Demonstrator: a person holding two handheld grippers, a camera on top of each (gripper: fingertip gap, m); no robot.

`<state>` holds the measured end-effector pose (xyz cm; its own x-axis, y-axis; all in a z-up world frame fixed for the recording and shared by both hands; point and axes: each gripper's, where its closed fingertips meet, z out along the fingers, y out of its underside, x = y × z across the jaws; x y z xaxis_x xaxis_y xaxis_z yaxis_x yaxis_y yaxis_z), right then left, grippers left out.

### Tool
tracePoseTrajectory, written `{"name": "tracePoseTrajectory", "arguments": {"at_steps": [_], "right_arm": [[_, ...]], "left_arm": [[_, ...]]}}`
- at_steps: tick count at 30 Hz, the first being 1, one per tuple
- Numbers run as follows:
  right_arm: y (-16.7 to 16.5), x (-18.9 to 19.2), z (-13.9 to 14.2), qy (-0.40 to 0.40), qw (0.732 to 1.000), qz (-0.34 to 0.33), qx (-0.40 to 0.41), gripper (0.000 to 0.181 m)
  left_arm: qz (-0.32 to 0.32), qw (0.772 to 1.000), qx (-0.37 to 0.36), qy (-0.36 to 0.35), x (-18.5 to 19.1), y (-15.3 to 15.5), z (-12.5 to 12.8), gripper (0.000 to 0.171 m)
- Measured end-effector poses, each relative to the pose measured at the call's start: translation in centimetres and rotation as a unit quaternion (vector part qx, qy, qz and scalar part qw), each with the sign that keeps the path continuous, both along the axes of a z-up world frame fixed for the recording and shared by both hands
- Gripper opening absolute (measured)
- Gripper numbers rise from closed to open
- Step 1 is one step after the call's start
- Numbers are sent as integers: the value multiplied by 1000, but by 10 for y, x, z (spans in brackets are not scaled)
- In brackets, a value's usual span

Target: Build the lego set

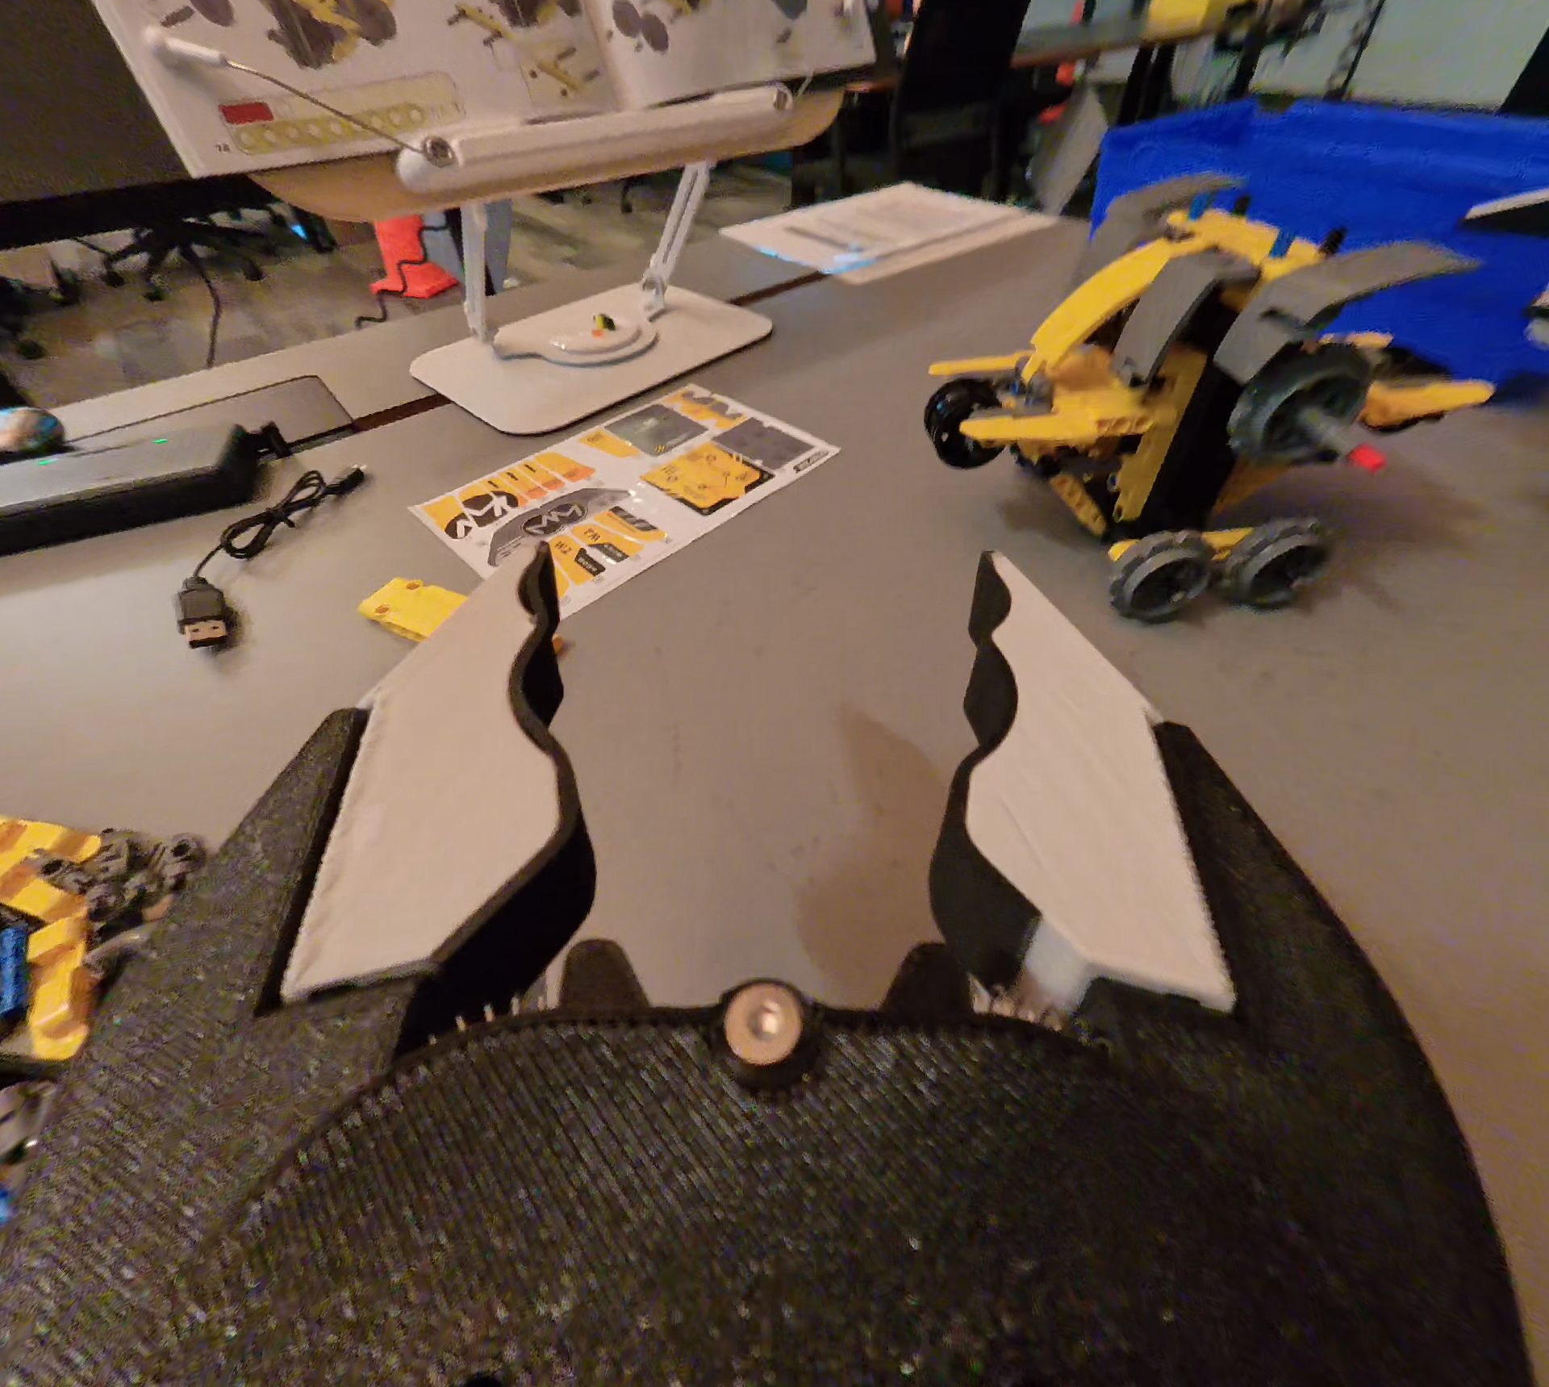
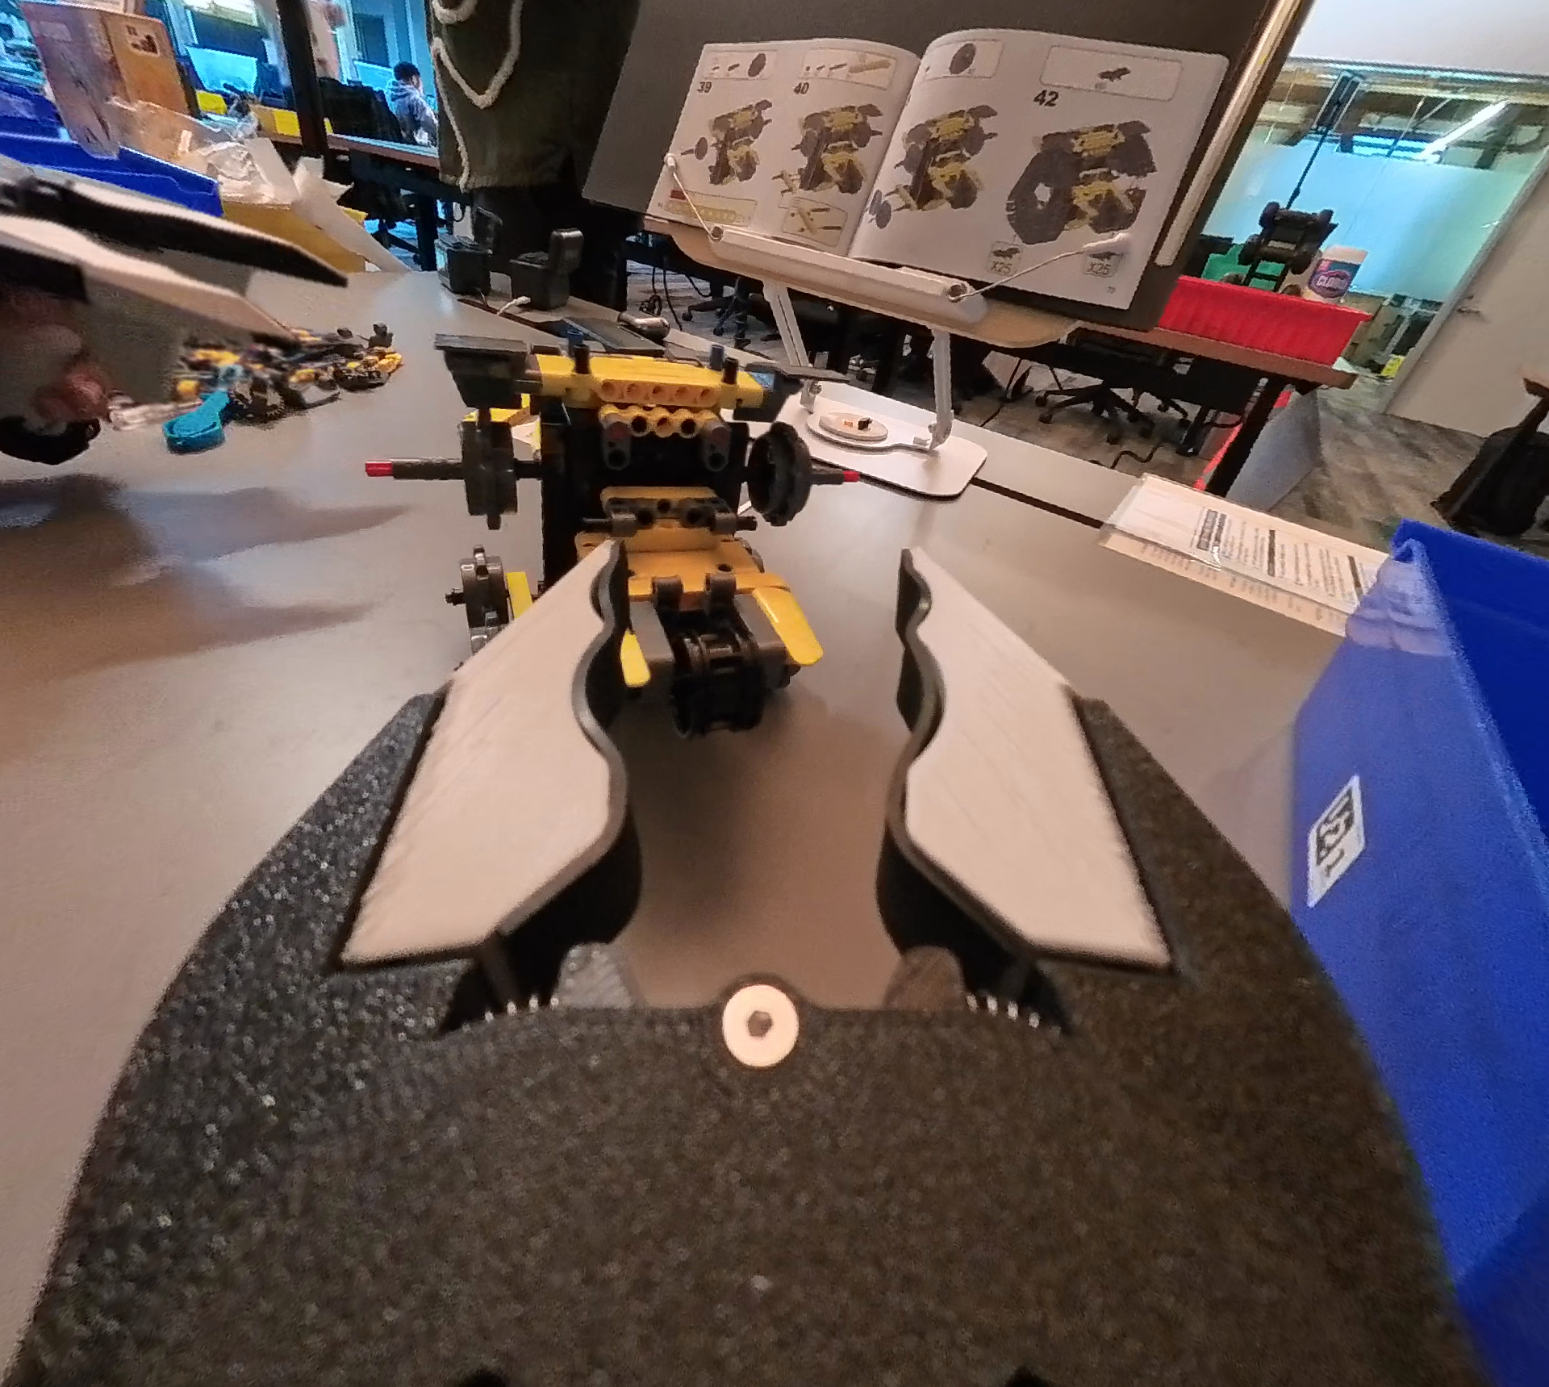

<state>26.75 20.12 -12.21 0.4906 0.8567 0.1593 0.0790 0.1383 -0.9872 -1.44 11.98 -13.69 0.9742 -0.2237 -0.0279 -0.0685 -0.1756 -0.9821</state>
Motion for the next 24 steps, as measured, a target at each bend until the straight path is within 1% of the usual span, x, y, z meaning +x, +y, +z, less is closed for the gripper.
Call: {"name": "tracePoseTrajectory", "arguments": {"at_steps": [3, 6, 13, 18, 24], "right_arm": [[0, 1, 1, 4, 1000, 0, 2, 63], [0, 3, 3, 16, 1000, -1, -1, 63], [3, 11, 10, 55, 998, 2, -18, 62], [3, 9, 7, 43, 999, 3, -17, 62], [1, 5, 6, 30, 999, 4, -10, 62]], "left_arm": [[-7, 999, 7, -34, -1, -1, 4, 97], [-8, 999, 2, -42, -2, 0, 1, 97], [0, 1000, -5, -14, -1, 2, -3, 99], [8, 1000, -9, 7, -2, 3, -6, 100], [6, 1000, -9, 0, -3, 3, -6, 100]]}}
